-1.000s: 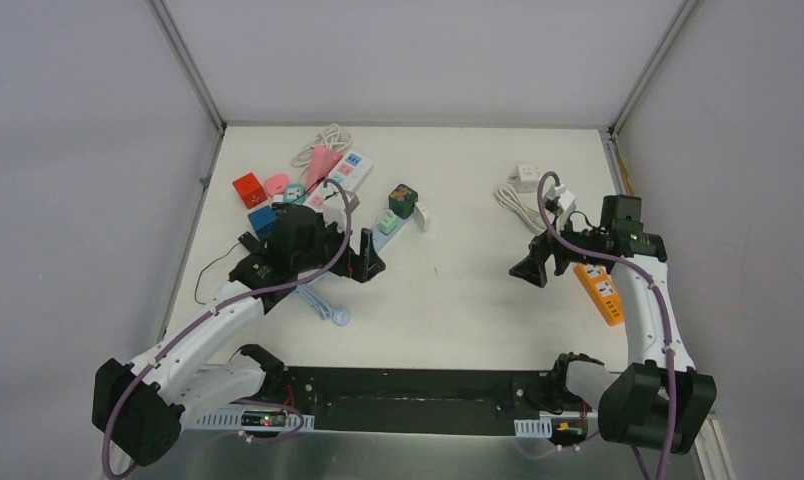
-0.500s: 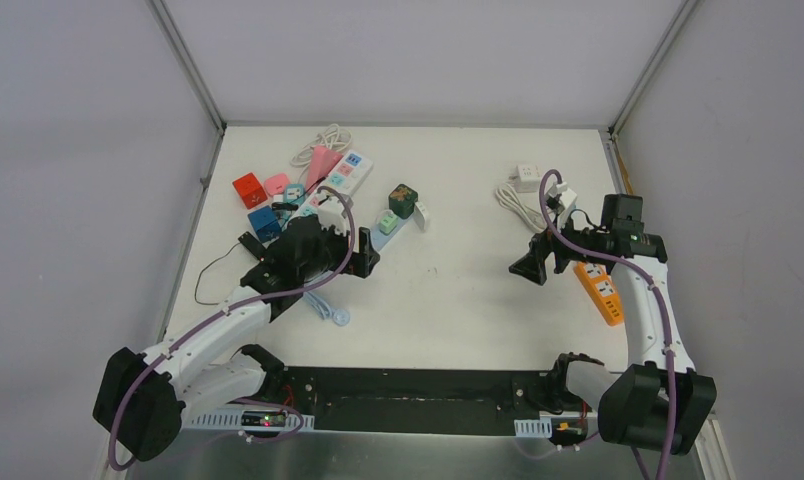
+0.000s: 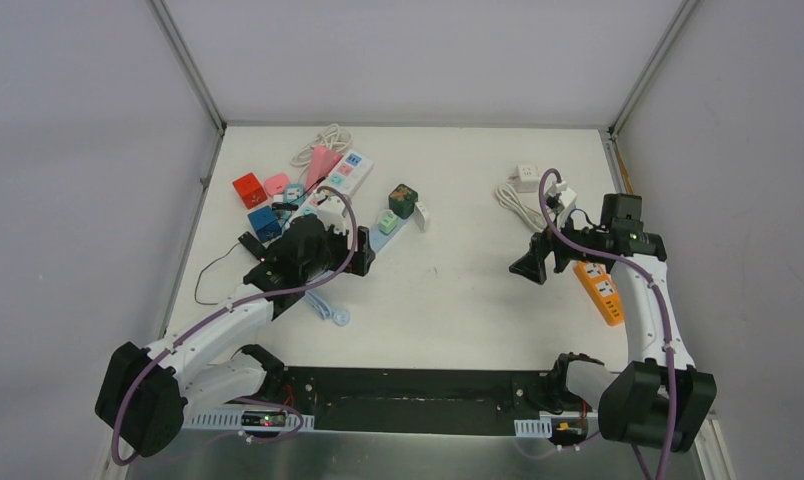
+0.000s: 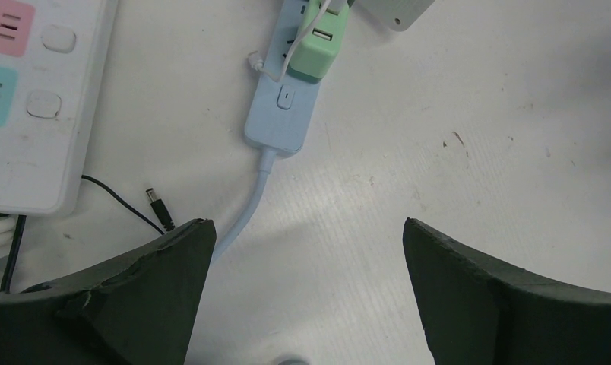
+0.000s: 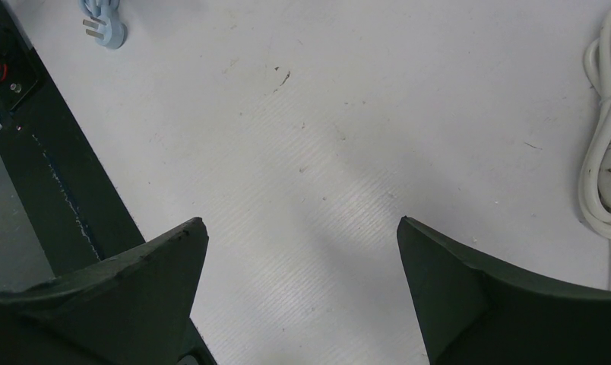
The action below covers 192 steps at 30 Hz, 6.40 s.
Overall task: Pull the plug off the socket
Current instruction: Move the socket to the center of the board, then remove the plug from the socket.
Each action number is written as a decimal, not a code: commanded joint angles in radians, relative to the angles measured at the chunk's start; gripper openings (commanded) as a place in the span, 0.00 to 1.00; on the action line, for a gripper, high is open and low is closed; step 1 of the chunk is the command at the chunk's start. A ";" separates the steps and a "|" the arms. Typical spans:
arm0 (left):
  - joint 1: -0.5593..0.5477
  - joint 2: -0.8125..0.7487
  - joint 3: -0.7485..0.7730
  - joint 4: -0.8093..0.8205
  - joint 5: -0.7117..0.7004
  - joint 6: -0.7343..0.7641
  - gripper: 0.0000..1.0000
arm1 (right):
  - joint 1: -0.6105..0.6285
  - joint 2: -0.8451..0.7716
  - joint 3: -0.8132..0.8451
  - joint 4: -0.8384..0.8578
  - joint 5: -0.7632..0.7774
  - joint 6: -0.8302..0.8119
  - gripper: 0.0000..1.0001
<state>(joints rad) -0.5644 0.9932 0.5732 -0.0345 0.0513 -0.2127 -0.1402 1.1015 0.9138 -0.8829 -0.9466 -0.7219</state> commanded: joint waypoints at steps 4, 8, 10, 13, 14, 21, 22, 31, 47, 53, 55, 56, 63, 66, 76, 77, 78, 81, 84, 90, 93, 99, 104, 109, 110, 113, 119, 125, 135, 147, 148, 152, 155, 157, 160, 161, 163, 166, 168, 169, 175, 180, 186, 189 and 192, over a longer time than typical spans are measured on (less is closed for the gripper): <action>-0.009 0.011 0.016 0.026 -0.025 0.063 0.98 | 0.004 0.005 -0.001 0.034 -0.004 0.009 1.00; -0.008 0.054 0.019 0.061 -0.012 0.081 0.98 | 0.004 0.006 -0.001 0.033 -0.003 0.010 1.00; -0.008 0.101 0.047 0.046 -0.013 0.092 0.98 | 0.004 0.006 -0.002 0.032 -0.006 0.009 1.00; -0.008 0.183 0.094 0.039 0.010 0.113 0.98 | 0.004 0.008 -0.003 0.032 -0.009 0.009 1.00; -0.008 0.213 0.108 0.039 0.021 0.126 0.99 | 0.004 0.008 -0.002 0.031 -0.009 0.009 1.00; -0.002 0.441 0.199 0.071 -0.008 0.280 0.99 | 0.004 0.009 -0.003 0.031 -0.009 0.008 1.00; 0.005 0.467 0.210 0.076 0.002 0.290 0.98 | 0.004 0.010 -0.003 0.030 -0.008 0.006 1.00; 0.032 0.638 0.270 0.164 0.122 0.324 0.80 | 0.004 0.020 0.000 0.022 -0.004 -0.002 1.00; 0.040 0.719 0.331 0.116 0.184 0.304 0.22 | 0.004 0.029 0.000 0.014 0.002 -0.011 1.00; 0.036 0.668 0.264 0.177 0.311 0.281 0.00 | 0.018 0.040 -0.007 0.035 -0.011 0.014 1.00; 0.025 0.649 0.231 0.206 0.336 0.255 0.00 | 0.029 0.050 -0.019 0.077 -0.023 0.056 1.00; 0.012 0.638 0.211 0.215 0.340 0.233 0.00 | 0.038 0.055 -0.027 0.105 -0.032 0.084 1.00; -0.092 0.596 0.152 0.242 0.309 0.092 0.00 | 0.231 0.117 -0.047 0.254 0.119 0.195 1.00; -0.133 0.593 0.135 0.256 0.286 0.029 0.00 | 0.320 0.156 -0.052 0.354 0.238 0.252 1.00; -0.255 0.626 0.124 0.289 0.208 -0.096 0.00 | 0.544 0.245 -0.070 0.650 0.598 0.480 1.00; -0.259 0.631 0.126 0.288 0.209 -0.105 0.00 | 0.556 0.252 -0.073 0.667 0.627 0.479 1.00; -0.263 0.634 0.128 0.290 0.209 -0.112 0.00 | 0.565 0.261 -0.078 0.691 0.653 0.479 1.00; -0.272 0.640 0.131 0.290 0.208 -0.123 0.00 | 0.583 0.299 -0.070 0.715 0.706 0.477 0.96; -0.274 0.642 0.128 0.293 0.205 -0.133 0.00 | 0.596 0.323 -0.063 0.702 0.704 0.464 0.85; -0.278 0.646 0.124 0.296 0.207 -0.133 0.00 | 0.634 0.360 -0.055 0.716 0.758 0.440 0.48; -0.279 0.638 0.115 0.295 0.200 -0.125 0.00 | 0.634 0.358 -0.052 0.712 0.775 0.436 0.32; -0.279 0.625 0.105 0.271 0.191 -0.080 0.00 | 0.621 0.344 -0.053 0.682 0.737 0.406 0.06; -0.277 0.595 0.086 0.258 0.172 -0.041 0.00 | 0.577 0.346 -0.041 0.623 0.667 0.383 0.00; -0.274 0.608 0.094 0.260 0.190 -0.061 0.00 | 0.580 0.359 -0.066 0.619 0.666 0.352 0.00; -0.271 0.614 0.098 0.264 0.201 -0.068 0.00 | 0.587 0.366 -0.070 0.619 0.674 0.342 0.00; -0.266 0.621 0.103 0.280 0.233 -0.086 0.00 | 0.622 0.385 -0.081 0.623 0.720 0.302 0.00; -0.255 0.610 0.096 0.275 0.243 -0.072 0.00 | 0.649 0.403 -0.073 0.616 0.784 0.279 0.00; -0.245 0.623 0.073 0.274 0.229 -0.032 0.00 | 0.572 0.373 -0.054 0.533 0.564 0.295 0.00; -0.226 0.636 0.059 0.331 0.263 -0.070 0.00 | 0.585 0.359 -0.119 0.600 0.582 0.314 0.00; -0.183 0.640 0.007 0.454 0.314 -0.119 0.00 | 0.543 0.389 -0.049 0.474 0.627 0.270 0.00; -0.181 0.642 0.002 0.459 0.312 -0.111 0.00 | 0.521 0.380 -0.050 0.470 0.607 0.278 0.00; -0.180 0.668 0.011 0.453 0.315 -0.103 0.00 | 0.493 0.361 -0.066 0.475 0.594 0.276 0.00; -0.181 0.684 0.013 0.462 0.319 -0.111 0.00 | 0.514 0.370 -0.069 0.473 0.619 0.259 0.00; -0.181 0.685 0.010 0.463 0.314 -0.114 0.00 | 0.546 0.376 -0.075 0.471 0.638 0.233 0.00; -0.177 0.681 0.006 0.458 0.303 -0.114 0.00 | 0.593 0.378 -0.082 0.459 0.641 0.187 0.00; -0.174 0.680 0.003 0.457 0.302 -0.115 0.00 | 0.597 0.381 -0.078 0.454 0.638 0.187 0.00; -0.168 0.676 -0.002 0.453 0.296 -0.114 0.00 | 0.587 0.383 -0.064 0.445 0.635 0.202 0.00; -0.160 0.677 -0.007 0.448 0.291 -0.114 0.00 | 0.524 0.371 -0.052 0.444 0.632 0.233 0.00; -0.158 0.679 -0.009 0.451 0.293 -0.114 0.00 | 0.487 0.359 -0.055 0.450 0.638 0.243 0.00; -0.157 0.681 -0.007 0.453 0.296 -0.116 0.00 | 0.481 0.354 -0.059 0.451 0.643 0.242 0.00; -0.156 0.697 0.008 0.459 0.303 -0.123 0.00 | 0.554 0.351 -0.084 0.439 0.576 0.184 0.00; -0.156 0.694 0.006 0.457 0.291 -0.126 0.00 | 0.610 0.359 -0.084 0.421 0.565 0.143 0.00; -0.154 0.693 0.001 0.458 0.286 -0.119 0.00 | 0.511 0.349 -0.055 0.410 0.543 0.199 0.00; -0.151 0.693 -0.001 0.458 0.283 -0.114 0.00 | 0.493 0.320 -0.082 0.426 0.531 0.182 0.00; -0.149 0.693 0.003 0.453 0.277 -0.114 0.00 | 0.515 0.327 -0.086 0.420 0.514 0.168 0.00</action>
<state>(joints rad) -0.7311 1.6512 0.6056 0.5163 0.3542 -0.2962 0.3687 1.4498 0.8562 -0.3676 -0.4221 -0.5274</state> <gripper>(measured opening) 0.466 0.230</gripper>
